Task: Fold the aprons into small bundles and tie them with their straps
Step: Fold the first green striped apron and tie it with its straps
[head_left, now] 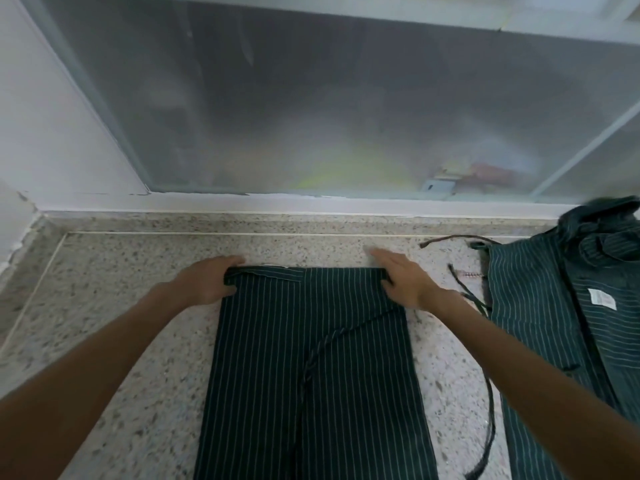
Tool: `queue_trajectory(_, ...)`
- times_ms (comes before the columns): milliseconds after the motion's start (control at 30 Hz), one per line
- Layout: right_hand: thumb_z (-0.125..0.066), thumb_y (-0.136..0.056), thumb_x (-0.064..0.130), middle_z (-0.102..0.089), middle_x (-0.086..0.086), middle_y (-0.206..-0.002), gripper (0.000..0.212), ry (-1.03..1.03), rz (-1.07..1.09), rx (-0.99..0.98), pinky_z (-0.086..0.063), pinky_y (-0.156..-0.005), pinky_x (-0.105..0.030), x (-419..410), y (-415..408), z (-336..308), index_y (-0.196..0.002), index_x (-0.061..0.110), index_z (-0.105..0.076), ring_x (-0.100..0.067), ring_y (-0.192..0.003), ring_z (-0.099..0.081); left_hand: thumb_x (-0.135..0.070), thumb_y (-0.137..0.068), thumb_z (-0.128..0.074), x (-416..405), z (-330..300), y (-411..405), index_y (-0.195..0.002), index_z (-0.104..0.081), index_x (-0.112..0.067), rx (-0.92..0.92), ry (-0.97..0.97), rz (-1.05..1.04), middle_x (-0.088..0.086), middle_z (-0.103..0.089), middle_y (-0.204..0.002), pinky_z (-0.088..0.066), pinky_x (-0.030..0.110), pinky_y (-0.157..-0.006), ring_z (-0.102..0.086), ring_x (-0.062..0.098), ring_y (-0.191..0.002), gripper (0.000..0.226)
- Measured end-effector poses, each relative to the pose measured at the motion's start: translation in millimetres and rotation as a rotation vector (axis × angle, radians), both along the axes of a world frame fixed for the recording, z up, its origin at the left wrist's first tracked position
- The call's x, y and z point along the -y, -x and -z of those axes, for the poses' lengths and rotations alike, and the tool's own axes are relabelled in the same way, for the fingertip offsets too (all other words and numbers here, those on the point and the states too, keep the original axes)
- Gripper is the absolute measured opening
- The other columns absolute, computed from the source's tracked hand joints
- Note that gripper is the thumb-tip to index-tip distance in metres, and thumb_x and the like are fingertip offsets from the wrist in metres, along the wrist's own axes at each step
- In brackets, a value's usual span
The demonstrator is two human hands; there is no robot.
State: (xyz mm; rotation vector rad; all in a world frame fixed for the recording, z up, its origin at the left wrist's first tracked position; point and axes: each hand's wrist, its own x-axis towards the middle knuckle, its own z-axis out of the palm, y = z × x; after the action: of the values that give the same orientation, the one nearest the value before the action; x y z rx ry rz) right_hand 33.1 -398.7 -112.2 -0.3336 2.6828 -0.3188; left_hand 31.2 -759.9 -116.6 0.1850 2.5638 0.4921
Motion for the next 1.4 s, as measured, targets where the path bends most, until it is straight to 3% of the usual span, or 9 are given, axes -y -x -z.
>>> queue_trajectory(300,-0.066,-0.082,0.037,-0.052,0.001,-0.121,0.039,-0.227,-0.091,-0.252,-0.026,-0.100,-0.034,1,0,6,-0.118,0.023,-0.058,-0.021,-0.120,-0.039,-0.033,-0.069,-0.079,-22,-7,-4,-0.109,-0.065,-0.023,-0.224,0.447,-0.018,0.002,-0.055,-0.115,-0.040,0.032,-0.086,-0.046,0.021,-0.112,0.044)
queue_trajectory(533,-0.057,-0.086,0.010,-0.069,-0.010,-0.102,0.022,-0.007,0.038,-0.334,-0.041,-0.093,-0.038,5,0,-15,-0.104,0.015,-0.069,-0.031,-0.101,-0.058,-0.014,-0.072,-0.068,-20,-34,-1,-0.102,-0.066,-0.022,-0.177,-0.014,-0.314,0.006,-0.068,-0.097,-0.045,0.029,-0.075,-0.062,0.026,-0.093,0.031)
queue_trajectory(800,-0.057,-0.086,0.009,-0.070,-0.003,-0.092,0.022,0.224,-0.091,-0.804,-0.043,-0.083,-0.031,-31,-119,-51,-0.099,0.011,-0.074,-0.019,-0.090,-0.058,0.000,-0.071,-0.073,-5,-70,-120,-0.087,-0.068,-0.021,-0.751,-0.191,-0.191,-0.008,-0.064,-0.088,-0.046,0.031,-0.074,-0.058,0.014,-0.084,0.027)
queue_trajectory(933,-0.047,-0.091,0.020,-0.070,-0.001,-0.093,0.030,0.219,-0.154,-0.783,-0.042,-0.085,-0.027,-36,-216,-26,-0.096,0.014,-0.076,-0.016,-0.091,-0.057,0.012,-0.050,-0.079,16,-41,-198,-0.079,-0.069,-0.016,-0.791,-0.219,0.076,-0.003,-0.068,-0.085,-0.045,0.024,-0.072,-0.054,0.006,-0.083,0.041)
queue_trajectory(1033,-0.064,-0.080,0.016,-0.070,0.002,-0.094,0.020,0.104,-0.262,-0.596,-0.048,-0.083,-0.029,-37,-263,8,-0.097,0.020,-0.075,-0.019,-0.087,-0.063,0.008,-0.045,-0.083,24,1,-247,-0.080,-0.071,-0.022,-0.626,-0.204,0.216,-0.008,-0.069,-0.085,-0.045,0.020,-0.067,-0.051,0.000,-0.081,0.047)
queue_trajectory(1133,-0.086,-0.056,0.006,-0.069,0.003,-0.097,0.046,0.032,-0.243,-0.446,-0.055,-0.075,-0.030,-31,-284,26,-0.097,0.023,-0.075,-0.020,-0.083,-0.067,-0.005,-0.053,-0.086,26,30,-274,-0.083,-0.075,-0.025,-0.558,-0.203,0.273,-0.010,-0.071,-0.090,-0.055,0.019,-0.060,-0.058,0.000,-0.085,0.038)
queue_trajectory(1267,-0.081,-0.061,0.002,-0.070,0.001,-0.097,0.041,0.052,-0.147,-0.547,-0.057,-0.078,-0.036,-23,-288,11,-0.098,0.019,-0.075,-0.022,-0.087,-0.066,-0.021,-0.079,-0.070,26,17,-277,-0.088,-0.076,-0.023,-0.659,-0.239,0.293,-0.011,-0.072,-0.094,-0.057,0.021,-0.062,-0.062,0.002,-0.085,0.011)
queue_trajectory(1333,-0.077,-0.065,-0.001,-0.071,-0.001,-0.099,0.037,0.080,-0.092,-0.612,-0.055,-0.083,-0.037,-24,-294,3,-0.098,0.015,-0.075,-0.024,-0.091,-0.067,-0.040,-0.093,-0.043,26,2,-277,-0.093,-0.075,-0.025,-0.657,-0.274,0.301,-0.014,-0.070,-0.097,-0.054,0.018,-0.065,-0.056,-0.002,-0.089,0.035)
queue_trajectory(1400,-0.078,-0.067,0.005,-0.070,-0.001,-0.104,0.036,0.036,-0.100,-0.557,-0.053,-0.089,-0.040,-29,-301,8,-0.101,0.017,-0.074,-0.024,-0.098,-0.066,-0.038,-0.090,-0.048,28,1,-283,-0.095,-0.075,-0.028,-0.628,-0.240,0.363,-0.016,-0.068,-0.099,-0.052,0.016,-0.067,-0.054,-0.004,-0.091,0.029)
